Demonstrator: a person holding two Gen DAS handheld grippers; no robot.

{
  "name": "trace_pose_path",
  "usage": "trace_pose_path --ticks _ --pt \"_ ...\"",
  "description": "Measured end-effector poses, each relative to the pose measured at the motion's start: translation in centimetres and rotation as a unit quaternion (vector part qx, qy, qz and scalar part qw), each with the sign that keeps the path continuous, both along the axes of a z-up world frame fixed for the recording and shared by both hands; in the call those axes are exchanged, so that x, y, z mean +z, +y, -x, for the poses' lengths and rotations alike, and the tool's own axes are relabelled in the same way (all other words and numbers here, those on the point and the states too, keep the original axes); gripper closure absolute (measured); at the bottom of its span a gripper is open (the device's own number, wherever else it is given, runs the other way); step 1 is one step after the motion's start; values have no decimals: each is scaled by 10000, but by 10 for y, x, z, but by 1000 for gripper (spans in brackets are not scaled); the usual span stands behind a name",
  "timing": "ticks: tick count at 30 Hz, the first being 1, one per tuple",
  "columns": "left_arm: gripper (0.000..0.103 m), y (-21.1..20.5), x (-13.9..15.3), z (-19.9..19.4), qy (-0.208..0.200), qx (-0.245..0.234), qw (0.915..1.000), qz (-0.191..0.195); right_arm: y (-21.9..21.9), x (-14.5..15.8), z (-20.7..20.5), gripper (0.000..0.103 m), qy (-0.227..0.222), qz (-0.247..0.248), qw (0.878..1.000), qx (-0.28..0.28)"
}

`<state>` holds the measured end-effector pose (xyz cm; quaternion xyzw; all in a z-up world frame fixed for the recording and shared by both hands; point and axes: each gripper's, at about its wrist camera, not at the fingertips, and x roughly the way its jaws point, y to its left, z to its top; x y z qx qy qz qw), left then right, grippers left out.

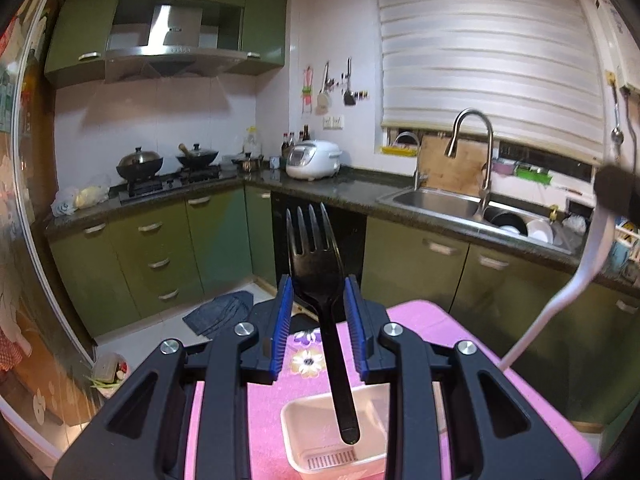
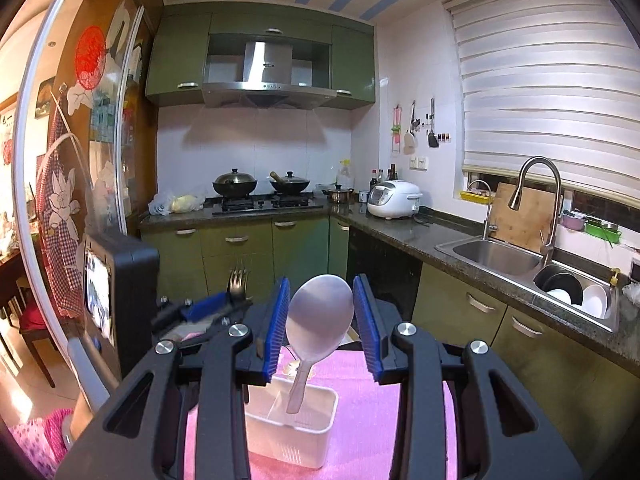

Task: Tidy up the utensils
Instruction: 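Lower the black fork into the white holder with the left tool while the right tool inserts the white spoon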

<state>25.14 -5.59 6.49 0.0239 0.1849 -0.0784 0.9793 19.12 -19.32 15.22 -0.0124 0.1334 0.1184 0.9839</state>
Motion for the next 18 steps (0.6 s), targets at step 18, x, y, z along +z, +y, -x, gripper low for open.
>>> trace_pose_path --ticks 18 --pt "68 11 -41 52 527 -186 9984 -117 16 -87 -76 69 911 237 9956 -6"
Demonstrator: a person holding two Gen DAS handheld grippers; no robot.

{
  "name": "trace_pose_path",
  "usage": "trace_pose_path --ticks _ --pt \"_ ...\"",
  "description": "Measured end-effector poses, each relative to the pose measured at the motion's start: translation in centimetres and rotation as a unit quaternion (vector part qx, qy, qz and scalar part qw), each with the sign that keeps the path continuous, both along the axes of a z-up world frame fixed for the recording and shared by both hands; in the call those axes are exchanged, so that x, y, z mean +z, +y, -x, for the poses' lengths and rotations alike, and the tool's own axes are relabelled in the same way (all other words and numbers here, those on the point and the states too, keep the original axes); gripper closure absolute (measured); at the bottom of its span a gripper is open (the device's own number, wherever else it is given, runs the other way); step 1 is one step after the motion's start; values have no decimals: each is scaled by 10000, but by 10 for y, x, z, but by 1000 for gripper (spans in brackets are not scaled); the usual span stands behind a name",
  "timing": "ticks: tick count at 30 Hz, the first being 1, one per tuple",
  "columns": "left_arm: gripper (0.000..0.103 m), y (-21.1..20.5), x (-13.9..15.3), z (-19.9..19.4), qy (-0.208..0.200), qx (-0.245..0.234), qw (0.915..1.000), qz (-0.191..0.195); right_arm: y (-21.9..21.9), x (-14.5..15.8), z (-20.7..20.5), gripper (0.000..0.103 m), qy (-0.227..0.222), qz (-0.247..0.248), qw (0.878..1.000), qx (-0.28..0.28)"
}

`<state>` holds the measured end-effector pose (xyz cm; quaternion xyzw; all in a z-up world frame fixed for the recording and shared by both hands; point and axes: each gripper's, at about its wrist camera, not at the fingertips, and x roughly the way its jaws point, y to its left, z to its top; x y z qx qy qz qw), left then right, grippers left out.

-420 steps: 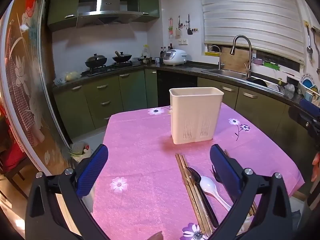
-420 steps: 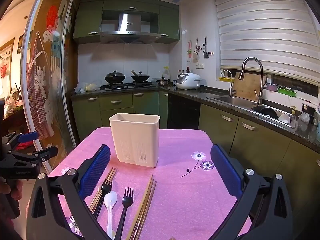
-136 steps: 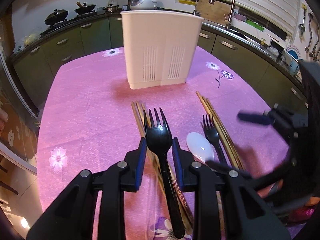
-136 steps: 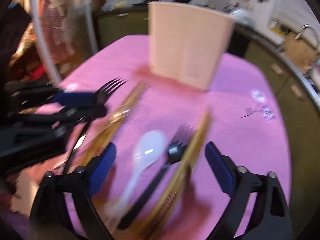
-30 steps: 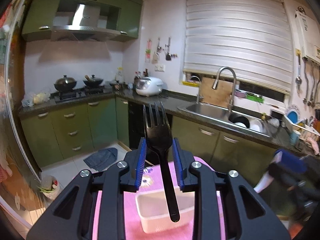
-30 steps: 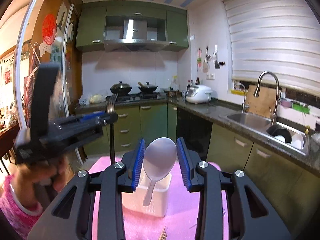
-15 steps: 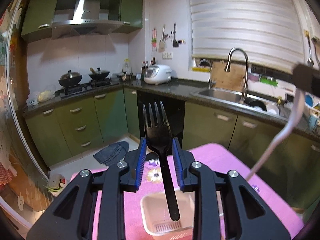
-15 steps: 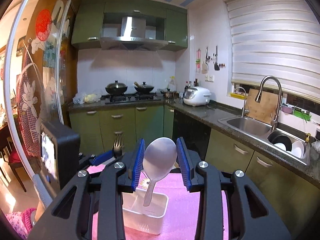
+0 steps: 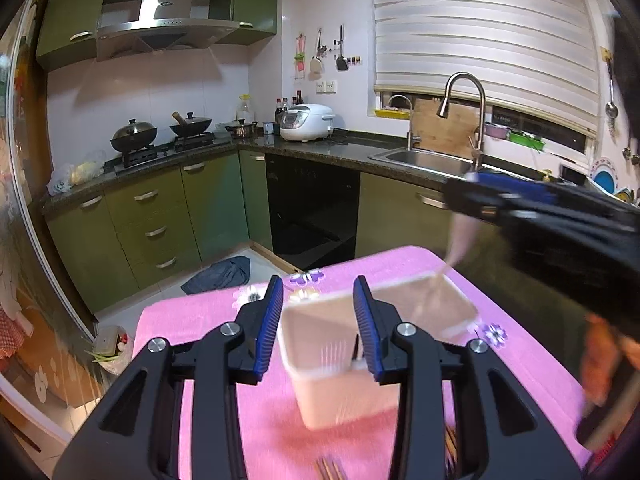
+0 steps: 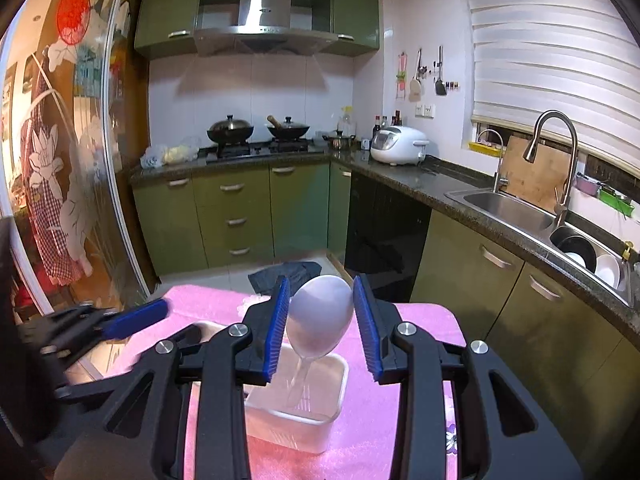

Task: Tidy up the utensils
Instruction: 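Lower the black fork into the white holder with the left tool while the right tool inserts the white spoon, then grasp the clear plastic spoon with the left tool while the right tool moves toward a black fork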

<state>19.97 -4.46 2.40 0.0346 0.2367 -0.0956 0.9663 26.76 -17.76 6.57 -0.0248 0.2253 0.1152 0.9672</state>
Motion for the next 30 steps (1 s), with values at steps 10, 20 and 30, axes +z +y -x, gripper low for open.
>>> trace_pose_path --ticks 10,20,30 --pt "55 0 -24 83 158 -447 9984 -293 10 -14 19 64 -14 -28 10000 -31" --pt "57 -3 -123 102 1504 -666 9838 -711 -15 -52 123 56 -55 -277 9995 -159" --pt "57 -16 -151 91 1770 -777 9774 -853 -46 -108 152 56 649 -423 9965 -327"
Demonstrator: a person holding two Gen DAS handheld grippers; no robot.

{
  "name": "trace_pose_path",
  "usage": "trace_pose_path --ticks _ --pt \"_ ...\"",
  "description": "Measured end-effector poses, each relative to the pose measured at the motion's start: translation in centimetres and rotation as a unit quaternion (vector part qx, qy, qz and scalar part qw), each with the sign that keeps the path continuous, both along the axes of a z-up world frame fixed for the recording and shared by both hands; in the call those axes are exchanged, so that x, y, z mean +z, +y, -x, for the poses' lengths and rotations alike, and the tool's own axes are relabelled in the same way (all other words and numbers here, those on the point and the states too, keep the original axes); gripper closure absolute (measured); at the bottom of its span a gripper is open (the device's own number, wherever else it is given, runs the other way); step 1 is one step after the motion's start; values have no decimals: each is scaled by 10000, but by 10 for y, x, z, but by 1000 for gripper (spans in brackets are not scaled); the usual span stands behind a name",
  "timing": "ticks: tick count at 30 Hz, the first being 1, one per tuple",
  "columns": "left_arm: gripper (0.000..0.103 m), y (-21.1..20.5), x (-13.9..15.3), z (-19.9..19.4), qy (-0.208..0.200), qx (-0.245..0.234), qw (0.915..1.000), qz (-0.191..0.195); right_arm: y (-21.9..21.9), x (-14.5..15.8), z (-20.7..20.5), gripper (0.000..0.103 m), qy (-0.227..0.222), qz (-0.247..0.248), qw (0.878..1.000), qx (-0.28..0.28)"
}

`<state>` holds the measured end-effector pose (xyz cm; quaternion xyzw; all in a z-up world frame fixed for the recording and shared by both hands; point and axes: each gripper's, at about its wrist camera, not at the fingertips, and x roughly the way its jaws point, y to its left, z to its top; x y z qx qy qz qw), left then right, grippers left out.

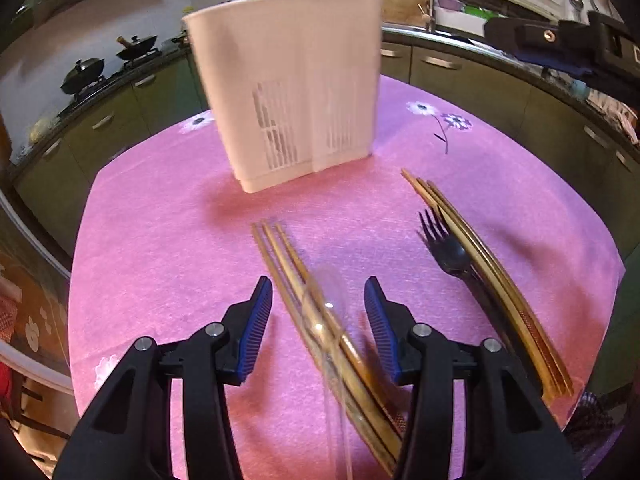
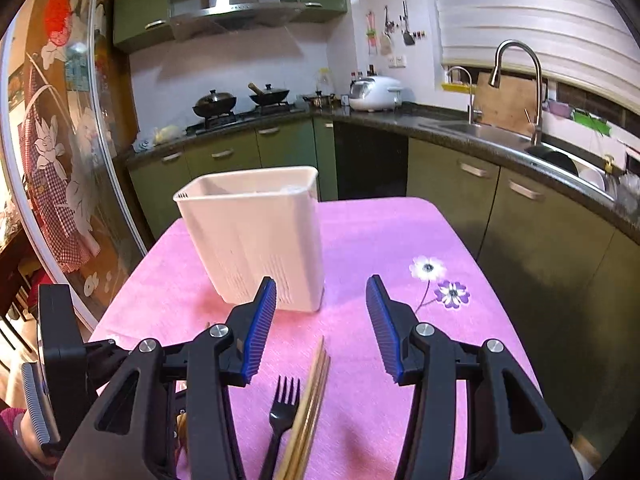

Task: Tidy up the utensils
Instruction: 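Grasp the clear plastic spoon with the left tool while the right tool moves toward a black fork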

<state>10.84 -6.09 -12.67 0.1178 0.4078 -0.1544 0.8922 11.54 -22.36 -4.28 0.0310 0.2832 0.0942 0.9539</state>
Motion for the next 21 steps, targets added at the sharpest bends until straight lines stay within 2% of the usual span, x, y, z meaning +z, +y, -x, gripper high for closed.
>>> trace_pose_path --ticks 1,3,5,9,14,18,21 --pt "57 -3 -2 -1 36 -45 10000 -14 -2 0 -2 56 16 1 10000 -2" --pt "72 -5 -6 -4 141 -75 9999 -7 -3 -1 -2 56 38 -15 10000 12" --pt "79 -6 -10 -6 247 -80 9997 -19 -2 -1 -1 56 51 -28 10000 46" --pt "79 -3 -9 -7 260 -50 9996 51 6 -3 3 48 111 -40 9998 151" --pt "79 5 -3 -2 161 29 9996 216 23 -24 21 48 353 79 9987 360" --pt "79 13 9 6 -51 134 9994 306 44 -57 24 58 873 320 9940 582" --pt "79 18 19 10 -184 187 9989 378 54 -73 21 59 1064 417 9918 564"
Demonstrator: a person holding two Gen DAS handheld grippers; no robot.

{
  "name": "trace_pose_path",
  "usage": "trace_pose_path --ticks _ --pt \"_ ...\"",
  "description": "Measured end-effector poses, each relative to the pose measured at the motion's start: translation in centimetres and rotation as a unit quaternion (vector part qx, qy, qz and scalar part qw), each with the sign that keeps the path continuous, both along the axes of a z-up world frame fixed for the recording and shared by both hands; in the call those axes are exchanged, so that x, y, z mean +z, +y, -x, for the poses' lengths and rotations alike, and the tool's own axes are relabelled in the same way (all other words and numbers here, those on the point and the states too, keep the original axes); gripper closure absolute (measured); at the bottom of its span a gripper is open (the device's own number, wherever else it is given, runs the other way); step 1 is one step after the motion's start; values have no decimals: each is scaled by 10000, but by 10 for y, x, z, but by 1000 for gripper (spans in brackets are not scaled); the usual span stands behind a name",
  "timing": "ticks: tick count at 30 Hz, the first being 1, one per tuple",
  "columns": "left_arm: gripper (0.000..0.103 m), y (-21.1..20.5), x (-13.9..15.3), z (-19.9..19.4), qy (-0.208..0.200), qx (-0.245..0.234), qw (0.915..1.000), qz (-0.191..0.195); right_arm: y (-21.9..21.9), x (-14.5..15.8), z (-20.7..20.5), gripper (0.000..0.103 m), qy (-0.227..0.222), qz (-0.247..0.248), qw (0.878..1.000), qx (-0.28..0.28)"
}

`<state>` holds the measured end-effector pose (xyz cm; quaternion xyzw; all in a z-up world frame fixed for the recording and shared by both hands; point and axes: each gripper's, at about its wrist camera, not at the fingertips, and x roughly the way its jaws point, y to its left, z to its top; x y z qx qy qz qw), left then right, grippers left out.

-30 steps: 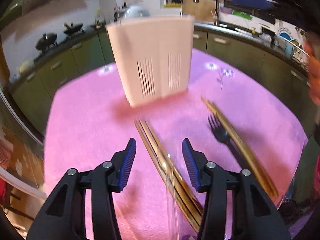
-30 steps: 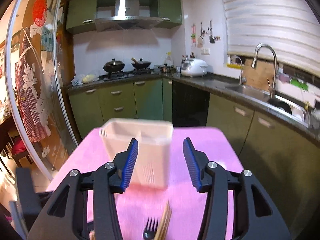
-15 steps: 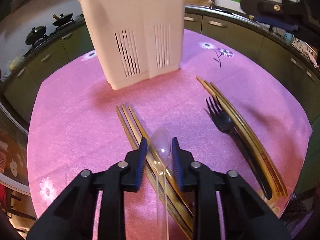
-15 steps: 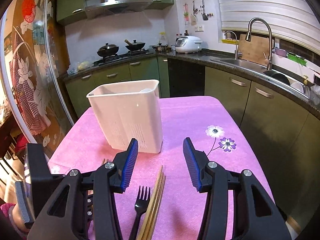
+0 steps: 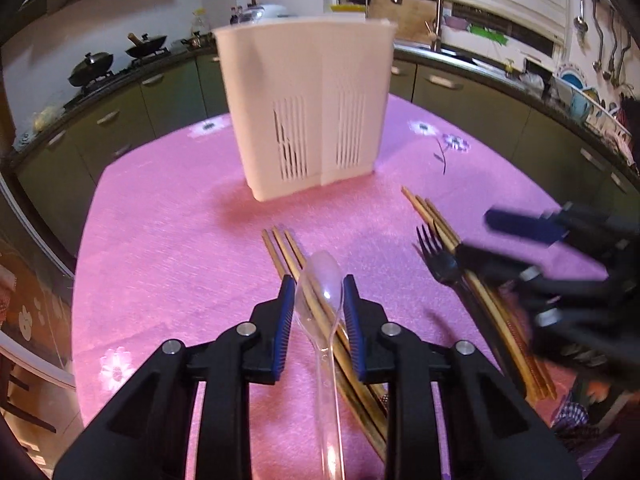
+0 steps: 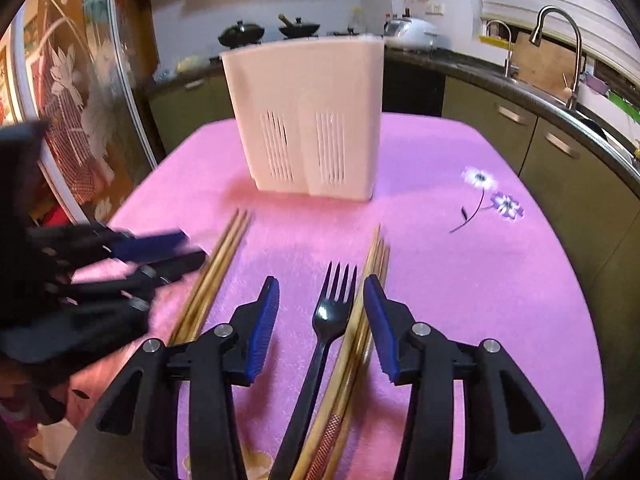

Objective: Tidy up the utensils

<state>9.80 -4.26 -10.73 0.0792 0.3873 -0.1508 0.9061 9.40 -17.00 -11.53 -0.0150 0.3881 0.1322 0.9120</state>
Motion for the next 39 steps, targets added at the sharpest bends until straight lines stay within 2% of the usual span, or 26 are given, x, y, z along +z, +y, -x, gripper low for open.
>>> trace_pose_path --ticks 7,16,26,30,35,36,38,39 --pt "79 5 12 7 -141 -32 9998 101 10 -21 -16 63 318 124 9994 -55" --pt "79 6 13 6 -149 -79 9997 171 24 -35 -27 63 413 272 9988 -36" --pt "79 2 14 5 -148 -119 9997 169 22 -36 -35 65 473 261 9984 -147" --pt "79 2 14 4 -152 -126 9997 170 26 -36 -33 59 510 270 9983 -75" --pt "79 1 14 5 -153 -141 9997 153 25 -37 -39 62 477 297 9983 -150" --pt "79 0 14 5 -153 -142 9997 146 26 -37 -39 64 452 362 9982 -159" --pt "79 0 14 4 -150 -144 9997 149 27 -37 -39 77 419 428 9981 -163" --pt "79 0 14 5 -156 -140 9997 151 25 -37 -40 88 422 429 9980 -194"
